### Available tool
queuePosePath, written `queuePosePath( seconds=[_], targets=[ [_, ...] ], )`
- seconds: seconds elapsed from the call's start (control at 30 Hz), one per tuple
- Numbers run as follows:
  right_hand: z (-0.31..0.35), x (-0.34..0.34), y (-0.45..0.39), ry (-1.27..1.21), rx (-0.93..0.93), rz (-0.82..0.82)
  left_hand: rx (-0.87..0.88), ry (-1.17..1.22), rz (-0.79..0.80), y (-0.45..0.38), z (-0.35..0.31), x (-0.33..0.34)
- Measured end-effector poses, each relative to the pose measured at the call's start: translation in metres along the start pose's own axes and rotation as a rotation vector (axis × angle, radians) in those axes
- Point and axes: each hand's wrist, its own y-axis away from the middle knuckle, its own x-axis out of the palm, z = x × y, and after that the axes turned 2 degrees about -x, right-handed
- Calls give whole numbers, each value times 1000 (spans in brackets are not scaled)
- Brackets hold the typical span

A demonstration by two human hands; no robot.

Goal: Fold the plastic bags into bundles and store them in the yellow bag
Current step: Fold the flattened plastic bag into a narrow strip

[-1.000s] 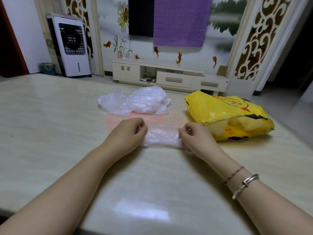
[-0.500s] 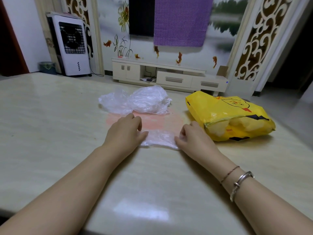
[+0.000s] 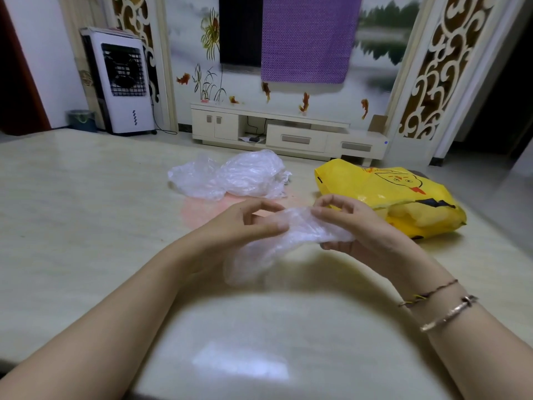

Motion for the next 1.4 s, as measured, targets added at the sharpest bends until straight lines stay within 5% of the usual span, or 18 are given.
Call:
queuePosePath(
  seconds=[0.17,0.27,0.33,0.5,0.73,0.87,0.97,1.2,1.4],
  targets=[
    [-4,7,-8,-198,-185,-208,-26,140,-299,-5,3,-5],
    [-17,8,-10,531,-556,-327,-52,220,-485,-10,11,-7],
    [-29,10,-13,979,-787,-219,-97,269,-521,-15,18,-6],
    [-41,30,-17,1273,-832,35,-199,255,-452,-20,25,1],
    [-46,29,-16,1235,-836,211,57,-287,-637,-13,23,-6],
    [-48,27,-12,1056,-695,240,181,-211,-503,-7,15,-6],
    [-47,26,-8,895,-565,177,73,-199,-330,-5,18,-5],
    [-45,33,-27,546,-384,-28,-124,-282,-364,-10,21,-4],
    [-48,30,-38,719,-361,-257,-163,-398,-322,-7,22,-3]
  ],
)
